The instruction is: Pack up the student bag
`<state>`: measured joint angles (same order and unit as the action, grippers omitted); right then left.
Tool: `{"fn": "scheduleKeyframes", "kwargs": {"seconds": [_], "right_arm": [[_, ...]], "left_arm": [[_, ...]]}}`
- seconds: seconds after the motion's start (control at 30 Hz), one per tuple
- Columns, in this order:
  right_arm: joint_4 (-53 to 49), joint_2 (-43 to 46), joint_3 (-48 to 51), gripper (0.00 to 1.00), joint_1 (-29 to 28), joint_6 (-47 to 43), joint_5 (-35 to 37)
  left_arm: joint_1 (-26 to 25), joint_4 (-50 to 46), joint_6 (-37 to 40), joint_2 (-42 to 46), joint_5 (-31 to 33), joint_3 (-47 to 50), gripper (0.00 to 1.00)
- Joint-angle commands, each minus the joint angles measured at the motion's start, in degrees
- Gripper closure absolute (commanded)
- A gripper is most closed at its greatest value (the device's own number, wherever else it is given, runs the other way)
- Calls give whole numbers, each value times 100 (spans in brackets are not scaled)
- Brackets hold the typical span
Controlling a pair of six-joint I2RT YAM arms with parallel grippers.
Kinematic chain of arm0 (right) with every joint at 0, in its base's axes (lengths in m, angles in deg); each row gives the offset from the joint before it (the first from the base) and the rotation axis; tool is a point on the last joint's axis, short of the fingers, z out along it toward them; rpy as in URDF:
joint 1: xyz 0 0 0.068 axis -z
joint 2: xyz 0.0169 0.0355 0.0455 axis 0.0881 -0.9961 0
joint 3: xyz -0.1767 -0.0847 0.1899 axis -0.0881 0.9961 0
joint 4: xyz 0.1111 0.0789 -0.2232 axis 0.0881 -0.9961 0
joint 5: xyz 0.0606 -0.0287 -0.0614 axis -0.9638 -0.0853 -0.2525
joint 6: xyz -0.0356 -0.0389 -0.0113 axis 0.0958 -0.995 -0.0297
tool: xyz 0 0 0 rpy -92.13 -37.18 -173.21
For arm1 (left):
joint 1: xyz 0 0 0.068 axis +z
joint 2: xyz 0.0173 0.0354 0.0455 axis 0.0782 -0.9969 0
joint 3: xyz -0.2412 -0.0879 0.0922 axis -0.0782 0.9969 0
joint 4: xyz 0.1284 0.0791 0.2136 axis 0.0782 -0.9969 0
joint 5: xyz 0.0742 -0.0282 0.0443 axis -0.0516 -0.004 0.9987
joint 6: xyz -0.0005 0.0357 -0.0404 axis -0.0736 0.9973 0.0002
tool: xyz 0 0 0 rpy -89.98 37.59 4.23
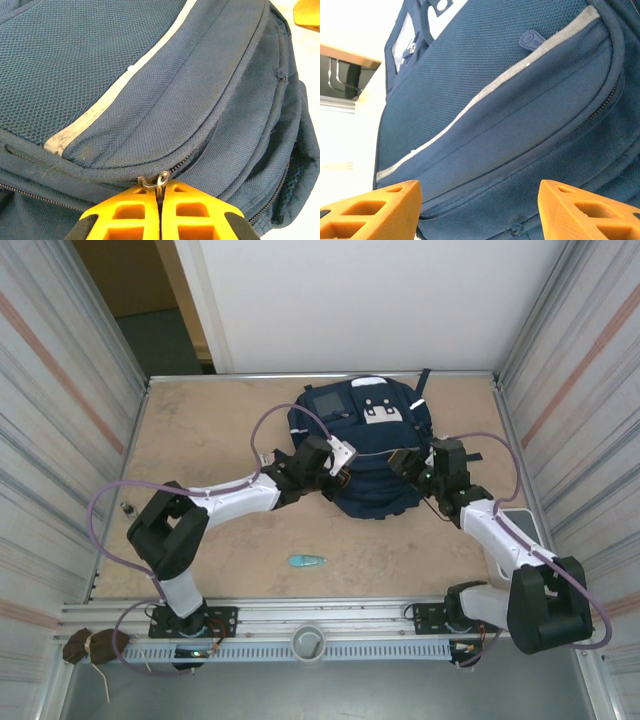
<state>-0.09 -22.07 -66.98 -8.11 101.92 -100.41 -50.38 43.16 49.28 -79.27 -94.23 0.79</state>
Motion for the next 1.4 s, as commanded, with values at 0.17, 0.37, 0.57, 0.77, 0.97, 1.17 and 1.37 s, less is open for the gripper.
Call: {"fn": "scheduleKeyframes", "kwargs": {"seconds": [0.17,0.37,0.57,0.77,0.97,1.17,1.37], "right_arm": [[924,-792,-41,39,-105,626,-164],[1046,-1106,-247,69,-47,496,66],[748,-758,-62,100,452,159,-146],[499,-853,-364,100,579,-332,-884],[520,-1318,-803,100,414,-396,-1235],[529,-1190,-1017,94,166,-363,-1185],[675,-1082,-1363,96,-175,-266,-1327]], "left_arm": [[-105,333,137,-51,-164,-212,100],[-113,319,315,7,-79,-113,100],[432,222,561,284,286,150,100],[1309,-39,544,-134,323,-238,100],[1479,-621,491,-424,856,-810,75],[1475,-230,624,538,289,119,40],[904,301,1820,852,-376,162,26]]}}
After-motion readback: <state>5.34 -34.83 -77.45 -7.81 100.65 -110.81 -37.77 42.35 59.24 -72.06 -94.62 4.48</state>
